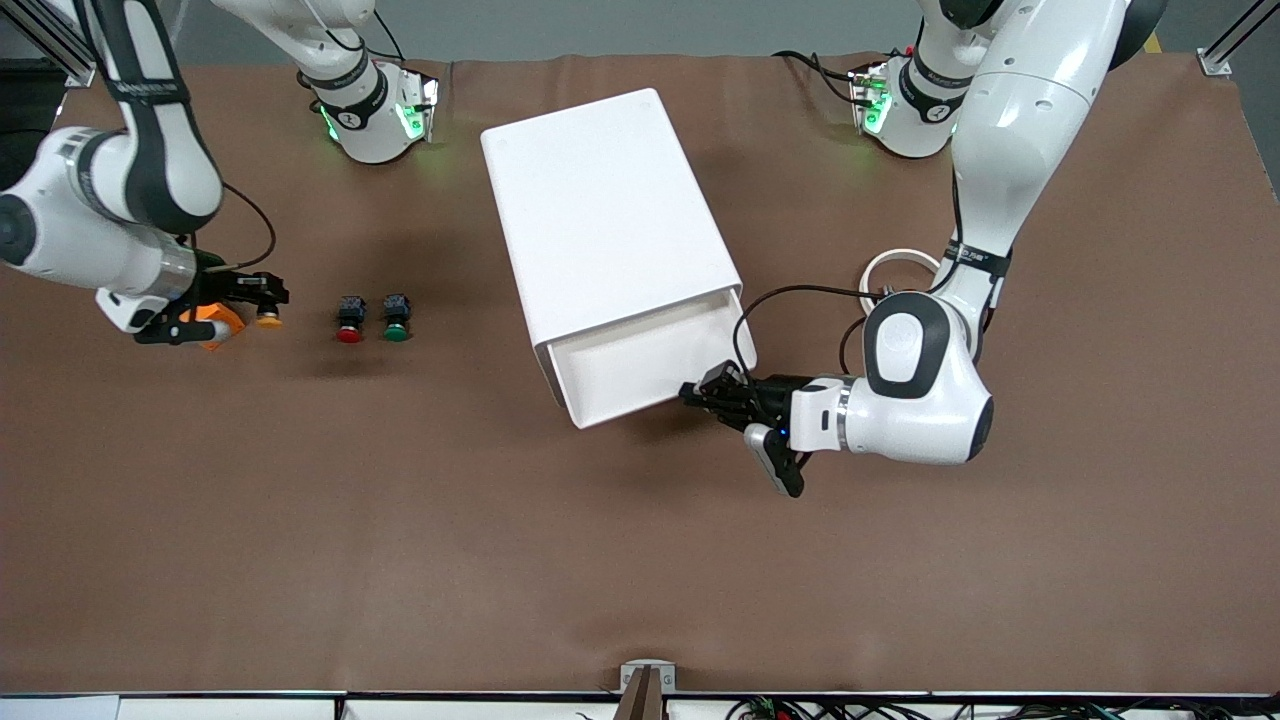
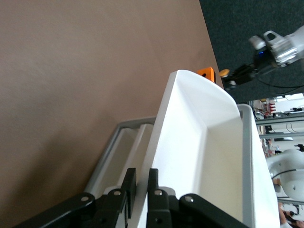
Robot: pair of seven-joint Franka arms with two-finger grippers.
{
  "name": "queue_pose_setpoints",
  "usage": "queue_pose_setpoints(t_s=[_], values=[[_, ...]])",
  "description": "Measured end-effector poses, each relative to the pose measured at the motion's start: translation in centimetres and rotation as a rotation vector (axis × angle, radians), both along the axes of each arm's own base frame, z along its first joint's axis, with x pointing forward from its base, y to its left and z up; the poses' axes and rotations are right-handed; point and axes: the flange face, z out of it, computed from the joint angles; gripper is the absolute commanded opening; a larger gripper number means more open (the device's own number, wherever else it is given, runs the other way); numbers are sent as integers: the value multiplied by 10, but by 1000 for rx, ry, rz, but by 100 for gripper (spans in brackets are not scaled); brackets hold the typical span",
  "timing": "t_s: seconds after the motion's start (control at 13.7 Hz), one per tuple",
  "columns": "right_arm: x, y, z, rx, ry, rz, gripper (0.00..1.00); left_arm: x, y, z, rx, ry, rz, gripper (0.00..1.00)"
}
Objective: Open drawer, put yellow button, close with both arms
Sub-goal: 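Pull the drawer open with the left gripper while the right gripper lifts the button, then carry the yellow button over the drawer while the left gripper releases and withdraws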
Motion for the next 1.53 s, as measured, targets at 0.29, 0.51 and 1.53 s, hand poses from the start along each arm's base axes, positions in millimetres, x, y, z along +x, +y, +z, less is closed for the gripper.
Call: queue_pose_setpoints(t_s=[0.29,0.51,1.53], values=[[40,94,117,-81,94,-188,0,16,18,5,3,-61,53,0],[51,170,190,-103,123,-321,0,28,30,10,9,-119,94,0],[94,453,253,-48,207,-1110,0,66,111,9,56,-240,249,100]])
